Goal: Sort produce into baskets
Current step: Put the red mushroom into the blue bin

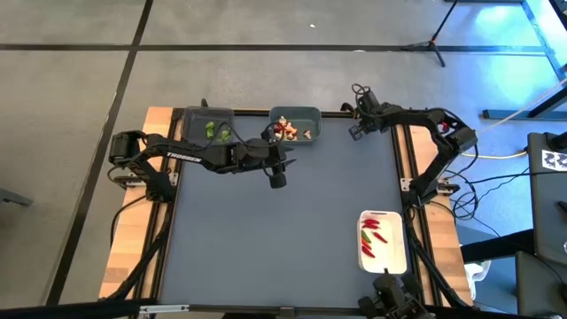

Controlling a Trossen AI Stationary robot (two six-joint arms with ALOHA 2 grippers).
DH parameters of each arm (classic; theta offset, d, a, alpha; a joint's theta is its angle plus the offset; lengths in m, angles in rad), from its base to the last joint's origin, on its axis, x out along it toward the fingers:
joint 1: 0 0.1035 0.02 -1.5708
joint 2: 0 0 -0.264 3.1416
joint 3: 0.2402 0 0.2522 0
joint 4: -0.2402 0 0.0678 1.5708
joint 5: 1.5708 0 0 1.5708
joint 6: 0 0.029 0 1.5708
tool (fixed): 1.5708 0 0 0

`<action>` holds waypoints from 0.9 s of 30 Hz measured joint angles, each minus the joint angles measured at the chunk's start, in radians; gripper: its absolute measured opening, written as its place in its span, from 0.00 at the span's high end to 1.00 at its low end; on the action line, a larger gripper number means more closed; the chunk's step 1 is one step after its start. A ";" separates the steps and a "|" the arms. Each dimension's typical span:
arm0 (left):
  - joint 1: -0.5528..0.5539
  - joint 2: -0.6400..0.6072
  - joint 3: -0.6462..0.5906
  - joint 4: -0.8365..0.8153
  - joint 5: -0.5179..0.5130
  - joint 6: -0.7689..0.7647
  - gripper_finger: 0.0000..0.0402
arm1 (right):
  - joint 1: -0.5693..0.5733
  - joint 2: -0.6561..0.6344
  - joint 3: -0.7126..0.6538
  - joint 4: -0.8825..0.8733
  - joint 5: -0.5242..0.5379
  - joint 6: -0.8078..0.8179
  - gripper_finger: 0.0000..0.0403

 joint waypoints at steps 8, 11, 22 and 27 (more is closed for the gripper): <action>0.000 0.000 0.000 -0.001 0.000 0.000 0.61 | 0.001 -0.047 0.065 -0.026 -0.130 0.035 0.90; 0.000 0.000 0.000 -0.001 0.000 0.000 0.61 | 0.001 -0.085 0.082 -0.021 -0.223 0.062 0.90; 0.000 0.000 0.000 0.004 0.000 0.000 0.61 | 0.136 -0.119 0.118 0.196 -0.573 0.151 0.90; 0.000 0.000 0.000 0.005 0.000 0.000 0.62 | 0.233 -0.110 0.119 0.330 -0.568 0.152 0.90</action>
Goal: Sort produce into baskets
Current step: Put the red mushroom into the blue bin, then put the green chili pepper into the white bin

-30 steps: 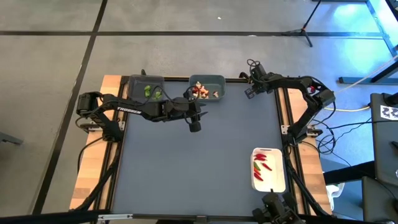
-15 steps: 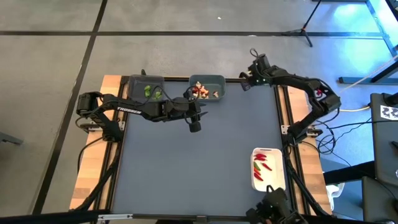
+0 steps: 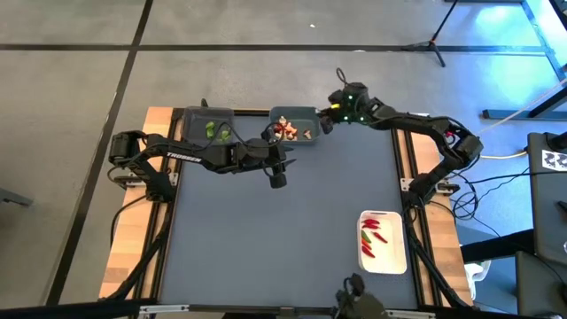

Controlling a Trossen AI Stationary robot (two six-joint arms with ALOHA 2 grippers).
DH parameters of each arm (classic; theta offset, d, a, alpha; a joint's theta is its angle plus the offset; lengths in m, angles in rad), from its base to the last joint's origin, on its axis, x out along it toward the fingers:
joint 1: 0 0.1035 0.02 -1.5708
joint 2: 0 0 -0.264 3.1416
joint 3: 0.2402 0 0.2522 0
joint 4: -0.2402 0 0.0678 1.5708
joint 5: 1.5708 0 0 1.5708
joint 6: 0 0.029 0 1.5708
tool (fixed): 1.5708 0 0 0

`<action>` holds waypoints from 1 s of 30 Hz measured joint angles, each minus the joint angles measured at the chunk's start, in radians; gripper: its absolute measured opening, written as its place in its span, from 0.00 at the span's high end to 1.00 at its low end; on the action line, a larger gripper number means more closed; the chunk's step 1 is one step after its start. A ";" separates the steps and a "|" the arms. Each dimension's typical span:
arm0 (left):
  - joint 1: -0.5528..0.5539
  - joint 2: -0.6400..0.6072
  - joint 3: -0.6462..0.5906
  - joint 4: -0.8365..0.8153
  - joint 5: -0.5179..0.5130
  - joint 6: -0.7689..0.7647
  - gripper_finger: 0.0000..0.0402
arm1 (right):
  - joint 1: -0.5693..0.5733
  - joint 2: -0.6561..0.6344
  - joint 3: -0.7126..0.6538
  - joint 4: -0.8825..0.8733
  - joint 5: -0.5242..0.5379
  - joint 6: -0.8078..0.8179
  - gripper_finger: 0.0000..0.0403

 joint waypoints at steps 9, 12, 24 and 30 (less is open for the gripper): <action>0.000 0.000 0.000 0.002 0.000 0.000 0.62 | 0.117 0.069 0.000 0.126 0.104 0.024 0.90; 0.000 0.000 0.000 0.002 0.000 0.000 0.62 | 0.132 0.097 0.000 0.143 0.115 0.024 0.89; 0.000 0.000 0.000 0.000 0.000 0.000 0.61 | 0.135 0.108 0.000 0.124 0.137 0.023 0.61; 0.000 0.000 0.000 -0.004 0.000 -0.001 0.61 | 0.135 0.040 0.000 0.035 0.184 0.003 0.55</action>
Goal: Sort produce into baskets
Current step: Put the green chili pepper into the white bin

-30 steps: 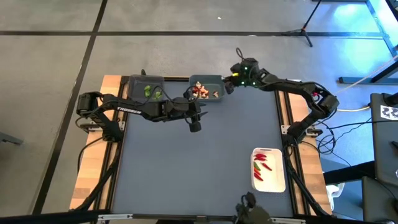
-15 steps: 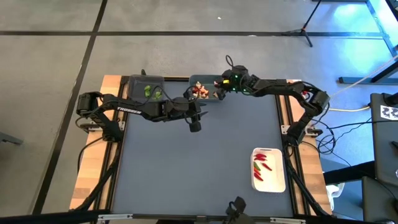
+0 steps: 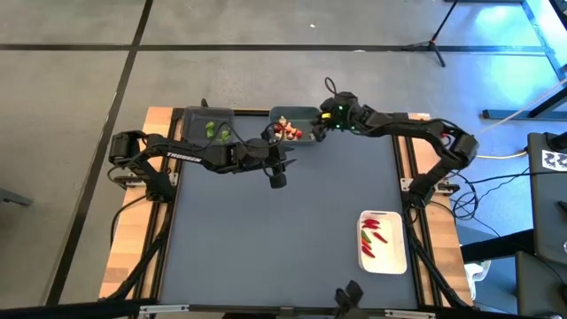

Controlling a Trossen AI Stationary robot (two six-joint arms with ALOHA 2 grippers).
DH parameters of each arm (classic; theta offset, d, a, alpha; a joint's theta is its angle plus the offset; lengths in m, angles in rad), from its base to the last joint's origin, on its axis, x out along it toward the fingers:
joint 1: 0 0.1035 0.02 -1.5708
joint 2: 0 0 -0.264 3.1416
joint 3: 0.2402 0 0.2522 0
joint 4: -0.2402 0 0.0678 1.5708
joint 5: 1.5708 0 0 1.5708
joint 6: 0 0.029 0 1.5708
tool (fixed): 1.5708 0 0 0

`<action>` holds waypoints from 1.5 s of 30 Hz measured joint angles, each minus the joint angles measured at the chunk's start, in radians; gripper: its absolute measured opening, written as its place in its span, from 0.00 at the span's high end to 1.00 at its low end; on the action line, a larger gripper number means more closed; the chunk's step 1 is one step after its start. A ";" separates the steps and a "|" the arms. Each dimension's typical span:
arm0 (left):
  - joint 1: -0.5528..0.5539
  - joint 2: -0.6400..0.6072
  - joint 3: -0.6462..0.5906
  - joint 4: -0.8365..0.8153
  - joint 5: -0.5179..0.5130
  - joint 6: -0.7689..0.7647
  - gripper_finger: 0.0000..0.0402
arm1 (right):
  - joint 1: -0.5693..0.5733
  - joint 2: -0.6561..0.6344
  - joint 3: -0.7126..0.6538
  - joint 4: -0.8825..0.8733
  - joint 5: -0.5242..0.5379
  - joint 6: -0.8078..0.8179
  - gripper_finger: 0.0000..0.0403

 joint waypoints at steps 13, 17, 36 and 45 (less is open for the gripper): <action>0.000 0.000 0.000 -0.006 0.000 -0.003 0.61 | -0.032 -0.185 0.000 -0.470 0.586 -0.146 0.57; 0.000 0.000 0.000 -0.006 0.000 -0.003 0.61 | -0.101 -0.183 0.000 -0.568 0.612 -0.143 0.57; 0.000 0.000 0.000 0.001 0.000 0.019 0.61 | -0.324 0.019 0.000 -0.700 0.616 -0.255 0.57; 0.000 0.000 0.000 0.002 0.000 0.020 0.61 | -0.336 0.143 0.093 -0.717 0.679 -0.329 0.57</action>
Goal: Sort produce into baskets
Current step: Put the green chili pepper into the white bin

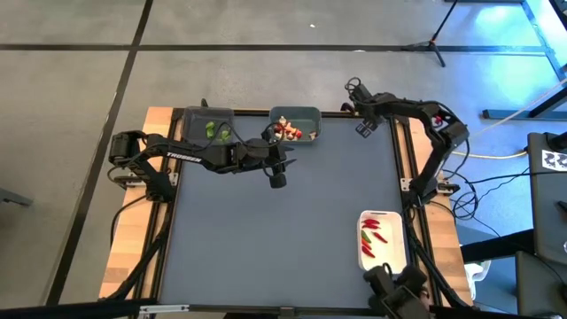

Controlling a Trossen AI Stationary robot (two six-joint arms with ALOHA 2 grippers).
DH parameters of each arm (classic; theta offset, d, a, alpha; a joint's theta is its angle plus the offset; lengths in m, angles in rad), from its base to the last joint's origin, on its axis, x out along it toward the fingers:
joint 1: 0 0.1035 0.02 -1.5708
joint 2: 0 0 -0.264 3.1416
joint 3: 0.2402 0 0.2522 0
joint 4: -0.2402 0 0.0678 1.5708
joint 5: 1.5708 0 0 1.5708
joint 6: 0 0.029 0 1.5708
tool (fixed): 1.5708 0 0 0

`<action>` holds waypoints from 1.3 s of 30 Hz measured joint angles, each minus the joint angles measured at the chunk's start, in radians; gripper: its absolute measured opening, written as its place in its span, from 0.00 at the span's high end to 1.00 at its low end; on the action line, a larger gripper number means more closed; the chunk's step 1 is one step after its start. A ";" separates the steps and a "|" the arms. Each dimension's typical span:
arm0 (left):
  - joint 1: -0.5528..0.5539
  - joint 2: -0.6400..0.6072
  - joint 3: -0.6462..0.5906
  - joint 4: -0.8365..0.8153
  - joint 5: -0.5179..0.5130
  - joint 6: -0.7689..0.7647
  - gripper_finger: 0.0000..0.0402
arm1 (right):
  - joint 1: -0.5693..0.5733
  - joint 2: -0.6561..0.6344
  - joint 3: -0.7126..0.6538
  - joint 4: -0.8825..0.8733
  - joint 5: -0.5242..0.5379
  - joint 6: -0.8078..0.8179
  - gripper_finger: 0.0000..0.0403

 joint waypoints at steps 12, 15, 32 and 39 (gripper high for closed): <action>0.000 0.000 0.000 0.000 0.000 0.011 0.61 | -0.029 0.144 0.154 -0.110 0.013 -0.001 0.57; 0.000 0.000 0.000 0.000 0.000 0.010 0.61 | -0.062 0.149 0.155 -0.126 0.011 -0.001 0.57; 0.000 0.000 0.000 0.046 0.000 0.089 0.61 | -0.097 0.149 0.222 -0.269 -0.193 -0.075 0.57; 0.000 0.000 0.000 0.079 0.000 0.108 0.61 | -0.096 0.149 0.236 -0.283 -0.211 -0.096 0.57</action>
